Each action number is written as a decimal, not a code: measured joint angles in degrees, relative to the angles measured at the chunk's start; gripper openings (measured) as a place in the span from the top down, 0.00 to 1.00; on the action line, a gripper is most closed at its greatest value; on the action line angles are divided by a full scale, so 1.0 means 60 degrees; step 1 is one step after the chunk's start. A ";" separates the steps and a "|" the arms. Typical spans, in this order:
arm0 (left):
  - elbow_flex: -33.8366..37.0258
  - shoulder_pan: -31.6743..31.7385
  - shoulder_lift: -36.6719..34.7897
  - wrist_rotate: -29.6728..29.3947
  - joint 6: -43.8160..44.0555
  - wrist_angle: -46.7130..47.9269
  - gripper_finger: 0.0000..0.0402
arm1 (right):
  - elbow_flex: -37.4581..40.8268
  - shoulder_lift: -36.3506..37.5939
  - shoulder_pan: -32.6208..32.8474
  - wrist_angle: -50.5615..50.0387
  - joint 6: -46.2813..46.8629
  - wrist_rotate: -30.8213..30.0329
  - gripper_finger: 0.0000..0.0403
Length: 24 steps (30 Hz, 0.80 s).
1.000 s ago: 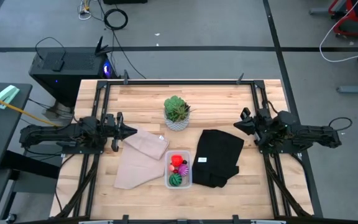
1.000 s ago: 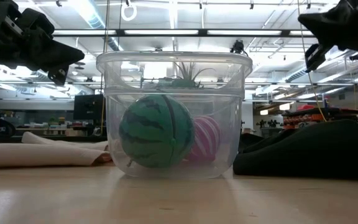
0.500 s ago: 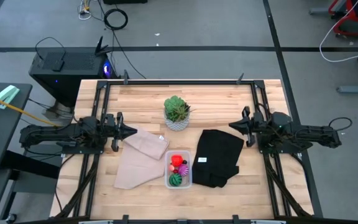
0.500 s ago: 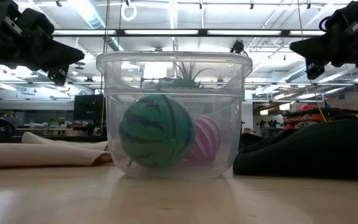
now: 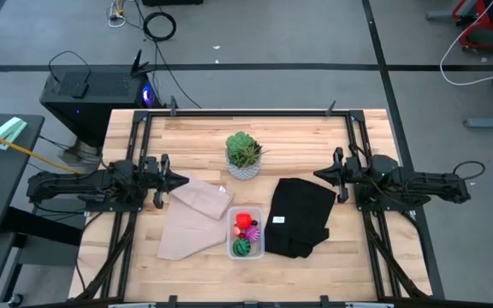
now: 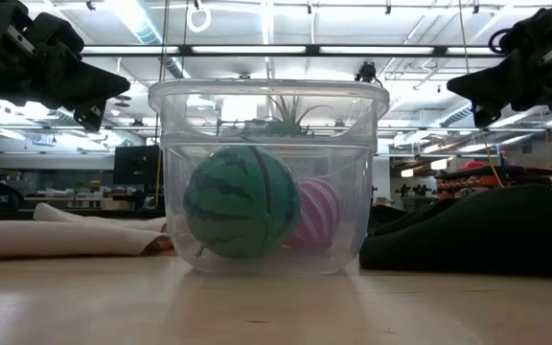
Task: Pick and placing Produce into tupperware
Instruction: Return to Home Position
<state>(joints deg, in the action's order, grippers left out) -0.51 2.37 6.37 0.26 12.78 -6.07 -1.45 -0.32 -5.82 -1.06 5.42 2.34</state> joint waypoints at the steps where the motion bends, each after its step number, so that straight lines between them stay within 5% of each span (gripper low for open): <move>1: 0.0000 0.0000 0.0000 0.0001 0.0001 0.0000 0.93 | 0.0000 -0.0013 0.0000 0.0013 -0.0119 0.0086 1.00; 12: 0.0000 0.0004 0.0000 0.0002 0.0007 0.0000 0.90 | -0.0004 -0.0969 0.0063 0.0137 -0.0659 0.0838 1.00; 24: 0.0001 0.0004 0.0000 0.0000 0.0005 0.0000 0.93 | -0.0007 -0.0991 0.1682 0.0533 -0.0624 0.0465 1.00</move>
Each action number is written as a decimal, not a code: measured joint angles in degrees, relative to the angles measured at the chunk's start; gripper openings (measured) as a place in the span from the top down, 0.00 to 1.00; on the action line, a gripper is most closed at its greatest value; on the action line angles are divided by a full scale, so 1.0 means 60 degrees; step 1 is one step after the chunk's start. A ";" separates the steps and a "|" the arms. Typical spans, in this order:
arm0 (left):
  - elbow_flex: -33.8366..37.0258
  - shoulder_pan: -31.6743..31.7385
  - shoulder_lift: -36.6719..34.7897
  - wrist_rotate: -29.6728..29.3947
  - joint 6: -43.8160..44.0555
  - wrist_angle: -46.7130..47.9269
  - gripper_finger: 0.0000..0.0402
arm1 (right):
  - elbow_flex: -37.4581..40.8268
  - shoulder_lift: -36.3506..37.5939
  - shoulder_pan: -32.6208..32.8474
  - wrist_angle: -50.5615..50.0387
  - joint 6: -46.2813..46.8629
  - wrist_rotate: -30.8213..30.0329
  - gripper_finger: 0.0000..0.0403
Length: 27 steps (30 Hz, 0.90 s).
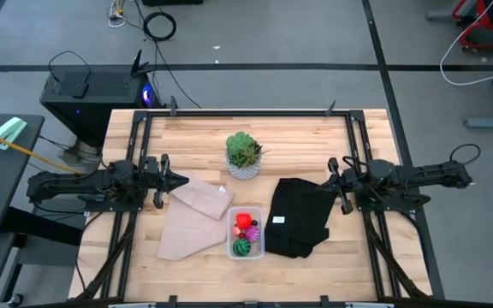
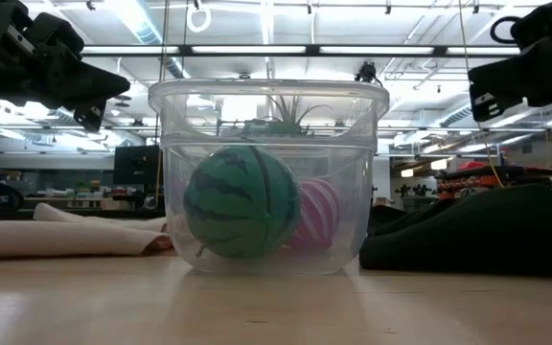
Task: Pick and placing Produce into tupperware
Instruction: Return to Home Position
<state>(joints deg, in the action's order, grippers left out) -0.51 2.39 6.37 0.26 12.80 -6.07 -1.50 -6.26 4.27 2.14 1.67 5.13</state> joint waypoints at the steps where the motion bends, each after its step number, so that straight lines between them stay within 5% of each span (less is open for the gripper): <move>1: 0.0002 -0.0001 0.0000 0.0003 0.0003 0.0000 0.93 | 0.0000 -0.0003 0.0085 -0.0007 -0.0035 -0.0164 1.00; 17: -0.0001 -0.0004 0.0000 0.0002 -0.0005 0.0000 0.92 | -0.0015 0.0465 0.0187 0.0725 -0.0073 -0.0857 1.00; 27: 0.0003 -0.0003 0.0000 0.0000 0.0001 0.0000 0.91 | -0.0015 0.0565 0.0187 -0.0510 -0.0025 -0.0853 1.00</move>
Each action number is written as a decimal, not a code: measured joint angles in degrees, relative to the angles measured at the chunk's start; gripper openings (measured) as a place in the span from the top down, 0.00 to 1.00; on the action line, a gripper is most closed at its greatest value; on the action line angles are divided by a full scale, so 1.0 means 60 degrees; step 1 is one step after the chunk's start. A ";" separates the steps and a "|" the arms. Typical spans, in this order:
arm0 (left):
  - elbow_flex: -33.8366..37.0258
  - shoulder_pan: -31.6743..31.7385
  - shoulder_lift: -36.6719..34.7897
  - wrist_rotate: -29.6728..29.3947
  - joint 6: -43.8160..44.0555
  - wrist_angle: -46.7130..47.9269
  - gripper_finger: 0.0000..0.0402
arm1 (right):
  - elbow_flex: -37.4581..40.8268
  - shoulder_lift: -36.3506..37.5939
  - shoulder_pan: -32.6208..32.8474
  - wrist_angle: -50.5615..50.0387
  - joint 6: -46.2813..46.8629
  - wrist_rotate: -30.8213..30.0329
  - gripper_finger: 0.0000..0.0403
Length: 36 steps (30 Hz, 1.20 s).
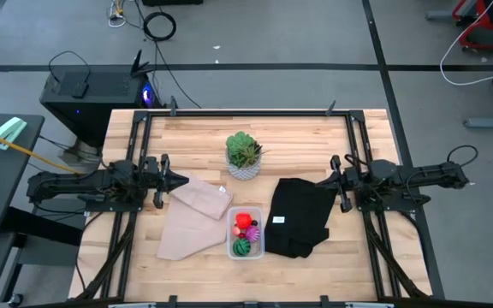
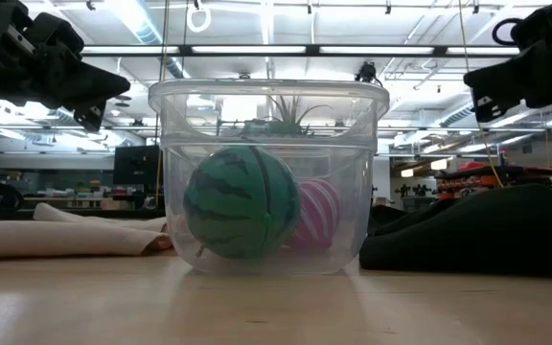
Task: Pick and placing Produce into tupperware
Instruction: Return to Home Position
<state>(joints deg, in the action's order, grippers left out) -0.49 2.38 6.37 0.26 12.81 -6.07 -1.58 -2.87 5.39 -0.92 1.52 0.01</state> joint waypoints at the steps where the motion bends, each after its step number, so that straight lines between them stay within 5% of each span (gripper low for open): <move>1: -0.0002 0.0001 0.0000 -0.0001 0.0002 0.0000 0.91 | 0.0000 0.0000 0.0000 -0.0016 -0.0045 -0.0001 1.00; 36: 0.0000 0.0002 0.0000 0.0003 0.0000 0.0000 0.92 | 0.0007 0.0000 0.0000 0.0009 0.0506 -0.0066 0.97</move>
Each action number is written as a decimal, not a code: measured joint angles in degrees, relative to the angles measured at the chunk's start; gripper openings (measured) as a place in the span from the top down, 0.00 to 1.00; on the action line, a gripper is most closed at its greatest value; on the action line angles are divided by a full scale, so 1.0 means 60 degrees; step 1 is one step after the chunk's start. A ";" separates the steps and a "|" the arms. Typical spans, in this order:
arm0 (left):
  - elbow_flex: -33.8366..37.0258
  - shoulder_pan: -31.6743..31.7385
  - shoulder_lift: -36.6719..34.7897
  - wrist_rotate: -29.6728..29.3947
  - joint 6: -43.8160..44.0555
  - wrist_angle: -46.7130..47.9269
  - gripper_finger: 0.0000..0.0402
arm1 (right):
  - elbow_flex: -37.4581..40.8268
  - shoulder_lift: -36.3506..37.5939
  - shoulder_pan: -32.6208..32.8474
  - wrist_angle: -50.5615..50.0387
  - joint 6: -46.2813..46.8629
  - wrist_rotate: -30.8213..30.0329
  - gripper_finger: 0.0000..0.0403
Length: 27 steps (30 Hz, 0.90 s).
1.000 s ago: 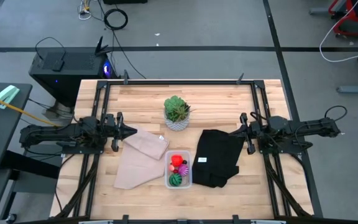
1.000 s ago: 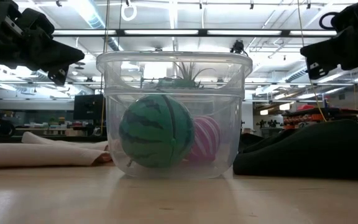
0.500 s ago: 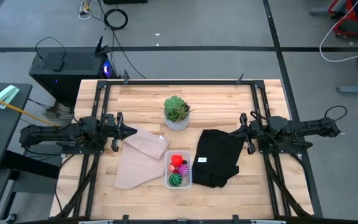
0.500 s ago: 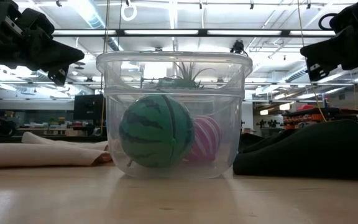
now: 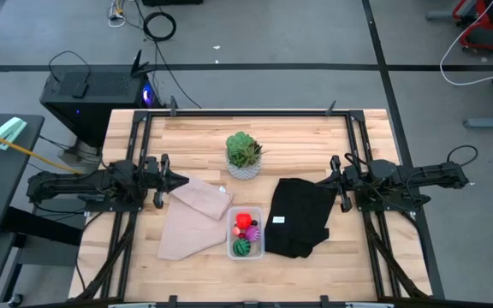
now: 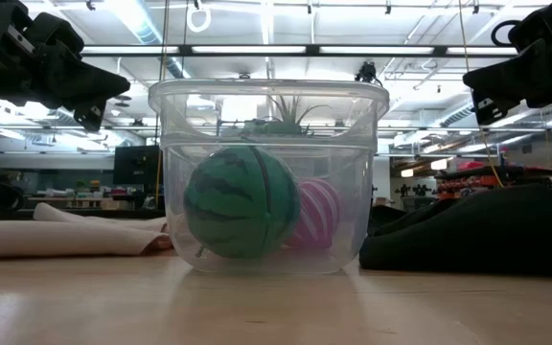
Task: Pick and placing Produce into tupperware
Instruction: Return to Home Position
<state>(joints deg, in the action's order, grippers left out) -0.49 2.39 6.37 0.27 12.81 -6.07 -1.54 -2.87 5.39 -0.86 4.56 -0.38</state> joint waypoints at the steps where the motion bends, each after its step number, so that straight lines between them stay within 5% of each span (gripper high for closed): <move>1: -0.0002 0.0001 0.0000 -0.0001 -0.0003 0.0000 0.92 | 0.0000 0.0000 0.0000 0.0000 0.0000 0.0000 0.97; 27: 0.0000 0.0001 0.0000 0.0000 -0.0002 0.0000 0.93 | 0.0004 -0.0004 -0.0003 0.0001 0.0000 0.0000 0.97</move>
<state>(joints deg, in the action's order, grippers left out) -0.49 2.39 6.37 0.27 12.80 -6.07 -1.52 -2.90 5.37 -0.86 4.56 -0.38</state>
